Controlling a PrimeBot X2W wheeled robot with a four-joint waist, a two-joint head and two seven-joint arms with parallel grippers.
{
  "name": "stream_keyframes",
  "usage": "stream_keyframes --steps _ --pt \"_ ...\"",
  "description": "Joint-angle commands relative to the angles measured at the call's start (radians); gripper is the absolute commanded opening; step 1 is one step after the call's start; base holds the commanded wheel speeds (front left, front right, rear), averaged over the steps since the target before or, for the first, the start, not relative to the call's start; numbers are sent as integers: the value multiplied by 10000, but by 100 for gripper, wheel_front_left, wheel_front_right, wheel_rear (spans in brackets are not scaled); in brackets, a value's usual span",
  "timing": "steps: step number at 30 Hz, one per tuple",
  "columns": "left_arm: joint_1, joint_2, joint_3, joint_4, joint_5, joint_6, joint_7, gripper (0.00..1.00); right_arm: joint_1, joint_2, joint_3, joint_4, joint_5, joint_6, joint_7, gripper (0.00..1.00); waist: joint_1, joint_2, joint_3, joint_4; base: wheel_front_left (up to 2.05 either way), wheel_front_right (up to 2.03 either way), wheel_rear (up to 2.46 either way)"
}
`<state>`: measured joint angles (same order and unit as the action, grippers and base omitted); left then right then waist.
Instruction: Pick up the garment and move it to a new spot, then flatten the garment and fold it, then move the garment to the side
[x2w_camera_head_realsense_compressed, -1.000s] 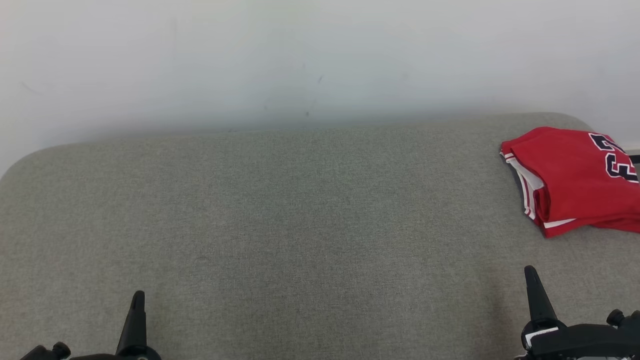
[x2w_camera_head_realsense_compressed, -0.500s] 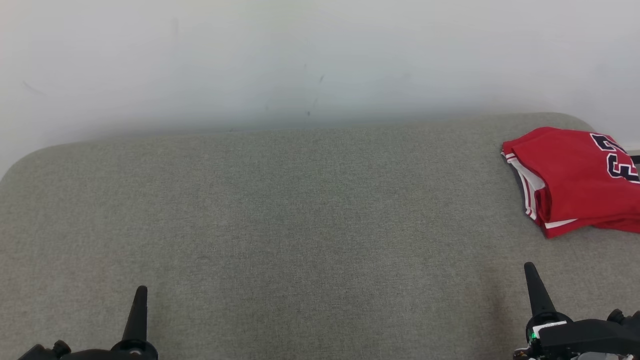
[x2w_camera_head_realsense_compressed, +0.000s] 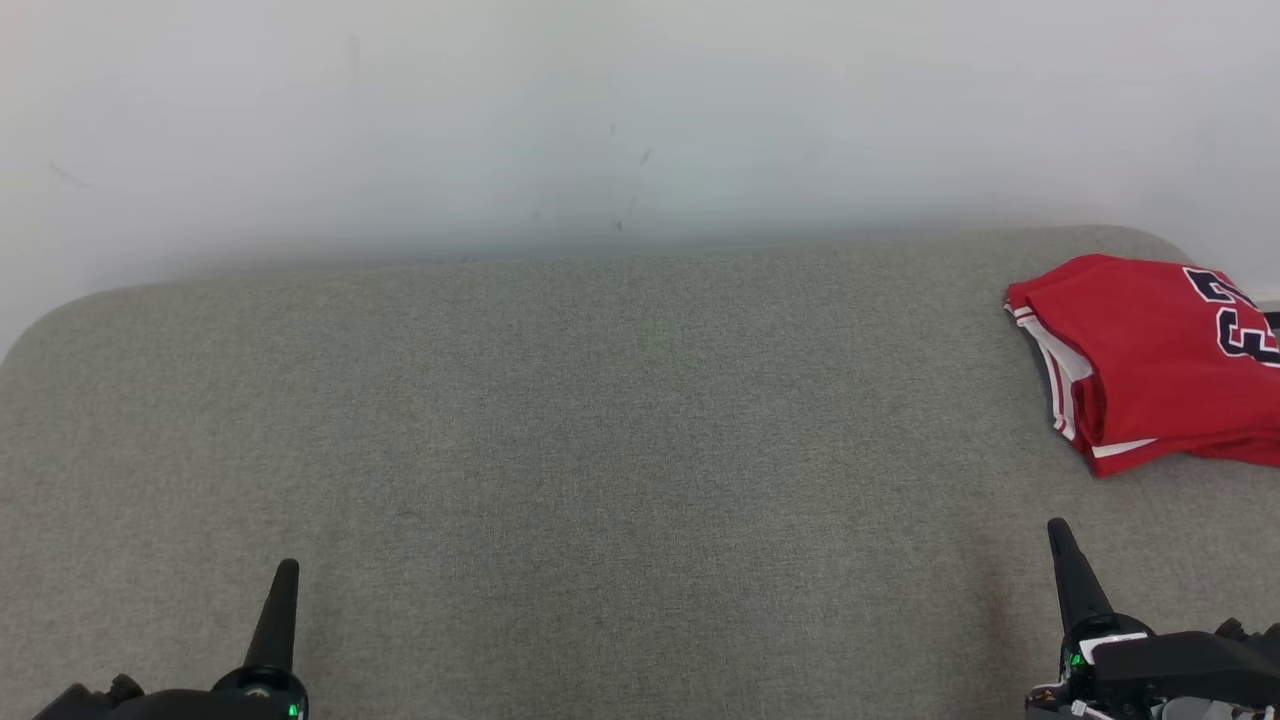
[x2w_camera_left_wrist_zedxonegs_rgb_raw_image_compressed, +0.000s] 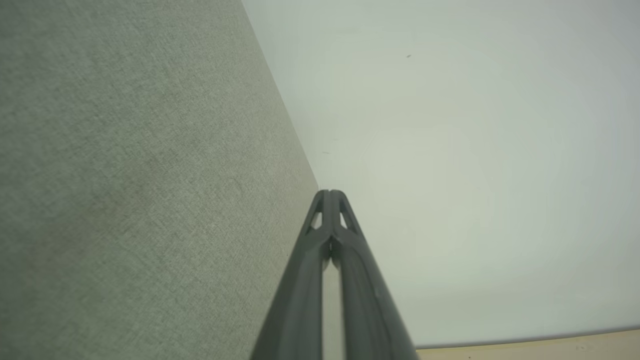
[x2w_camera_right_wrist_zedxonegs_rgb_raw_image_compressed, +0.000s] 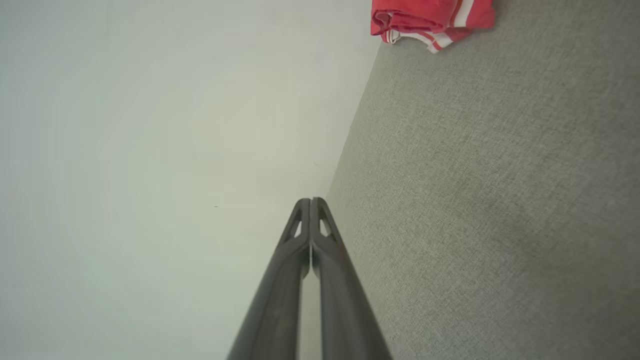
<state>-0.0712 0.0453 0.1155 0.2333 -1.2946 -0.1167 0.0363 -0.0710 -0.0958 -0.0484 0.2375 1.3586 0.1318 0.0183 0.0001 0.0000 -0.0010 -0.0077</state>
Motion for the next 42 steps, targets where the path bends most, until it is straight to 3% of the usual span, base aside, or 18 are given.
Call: stream_keyframes --steps 1,42 --pt "-165 58 9 -25 -244 -73 77 0 -154 33 -64 -52 206 -14 69 0 -1 0 1 3 0 0 0" --pt "-470 75 6 188 -3186 -157 830 0 -455 335 -492 118 2712 -21 839 0 -1 0 21 77 0 0 0"
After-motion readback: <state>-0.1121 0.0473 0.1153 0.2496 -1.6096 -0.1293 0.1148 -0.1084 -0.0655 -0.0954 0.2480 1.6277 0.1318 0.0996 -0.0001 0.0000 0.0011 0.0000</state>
